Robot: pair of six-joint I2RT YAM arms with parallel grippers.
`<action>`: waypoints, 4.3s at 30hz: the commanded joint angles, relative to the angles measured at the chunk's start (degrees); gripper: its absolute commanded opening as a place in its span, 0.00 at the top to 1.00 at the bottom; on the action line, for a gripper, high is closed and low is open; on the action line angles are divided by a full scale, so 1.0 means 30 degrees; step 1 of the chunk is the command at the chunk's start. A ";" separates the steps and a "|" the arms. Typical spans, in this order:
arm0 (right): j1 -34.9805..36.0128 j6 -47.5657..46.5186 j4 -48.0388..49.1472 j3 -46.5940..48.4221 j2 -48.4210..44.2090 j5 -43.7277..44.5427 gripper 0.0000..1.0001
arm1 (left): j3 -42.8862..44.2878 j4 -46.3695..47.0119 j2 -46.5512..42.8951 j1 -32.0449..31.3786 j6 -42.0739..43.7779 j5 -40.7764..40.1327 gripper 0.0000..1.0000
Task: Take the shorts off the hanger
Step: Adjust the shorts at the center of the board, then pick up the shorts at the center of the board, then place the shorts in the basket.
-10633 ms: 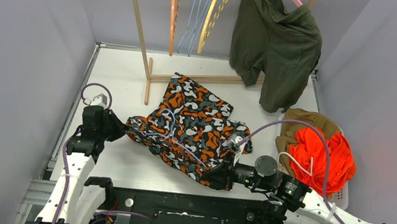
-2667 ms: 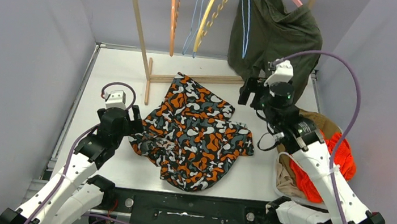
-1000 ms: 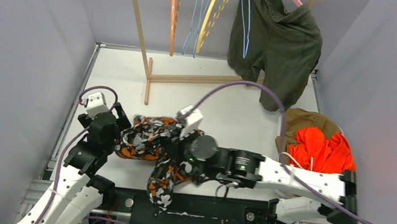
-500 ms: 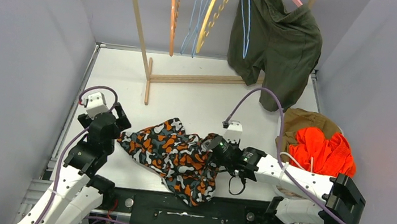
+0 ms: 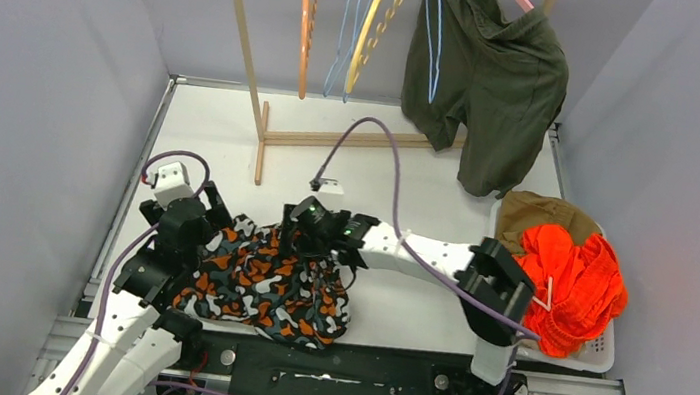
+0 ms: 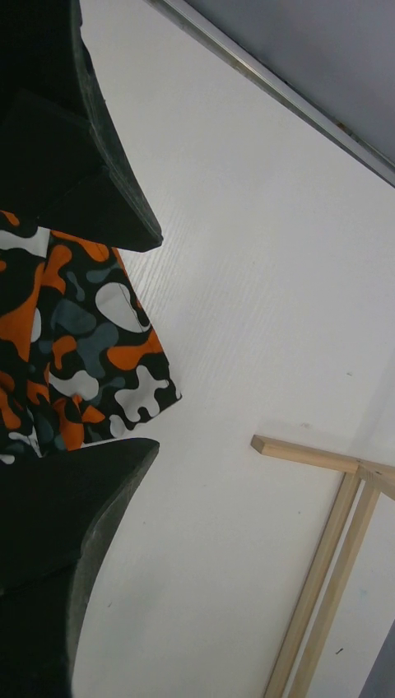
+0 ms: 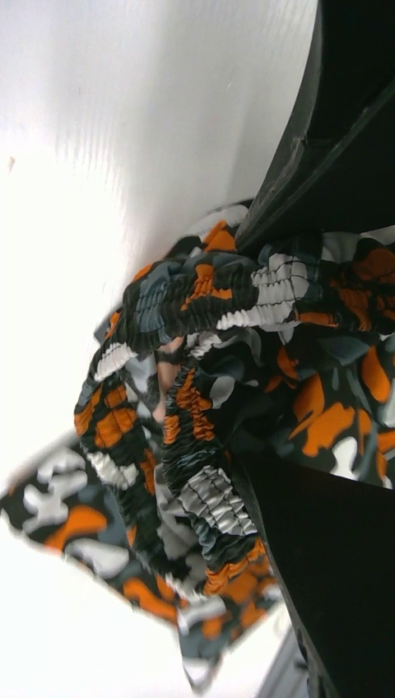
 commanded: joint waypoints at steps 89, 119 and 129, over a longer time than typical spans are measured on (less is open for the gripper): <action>-0.5406 -1.7519 -0.5747 1.1339 -1.2597 2.4265 1.00 | 0.0618 0.1838 0.4470 0.0284 0.1139 0.6410 0.41; -0.1062 -2.4943 2.3994 -1.0016 -2.0043 2.9025 1.00 | 0.0662 0.1843 0.5292 0.0313 0.1140 0.7061 0.41; -0.5232 -2.4943 3.9874 -0.8435 -1.0869 2.8784 1.00 | 0.0573 0.1841 0.4941 0.0254 0.1115 0.7048 0.41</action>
